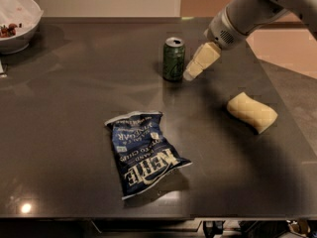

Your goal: Knock green can over

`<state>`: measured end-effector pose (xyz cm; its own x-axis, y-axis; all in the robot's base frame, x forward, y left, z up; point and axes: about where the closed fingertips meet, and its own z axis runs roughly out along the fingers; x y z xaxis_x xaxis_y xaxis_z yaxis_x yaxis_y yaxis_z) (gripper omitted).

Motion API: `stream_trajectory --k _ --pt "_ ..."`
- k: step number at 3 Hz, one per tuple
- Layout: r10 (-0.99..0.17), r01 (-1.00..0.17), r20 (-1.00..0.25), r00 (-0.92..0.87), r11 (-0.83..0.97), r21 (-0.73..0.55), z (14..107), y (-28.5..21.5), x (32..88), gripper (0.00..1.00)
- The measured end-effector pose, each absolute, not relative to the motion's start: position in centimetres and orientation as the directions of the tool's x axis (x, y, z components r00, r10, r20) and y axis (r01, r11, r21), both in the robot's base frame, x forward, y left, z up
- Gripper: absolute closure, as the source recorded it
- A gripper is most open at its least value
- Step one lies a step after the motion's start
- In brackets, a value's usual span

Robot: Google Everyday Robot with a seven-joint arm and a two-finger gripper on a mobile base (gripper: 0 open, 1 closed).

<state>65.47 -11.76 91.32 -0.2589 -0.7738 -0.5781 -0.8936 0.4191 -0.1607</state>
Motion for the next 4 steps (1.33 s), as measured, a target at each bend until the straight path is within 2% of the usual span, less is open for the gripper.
stream_trajectory --k 3,4 --pt "-0.687 -0.888 -0.673 -0.273 0.449 -0.098 89.5 -7.5 70.9 0.0" --pt "-0.634 -0.887 -0.729 -0.258 0.455 -0.082 90.0 -6.2 71.4 0.16"
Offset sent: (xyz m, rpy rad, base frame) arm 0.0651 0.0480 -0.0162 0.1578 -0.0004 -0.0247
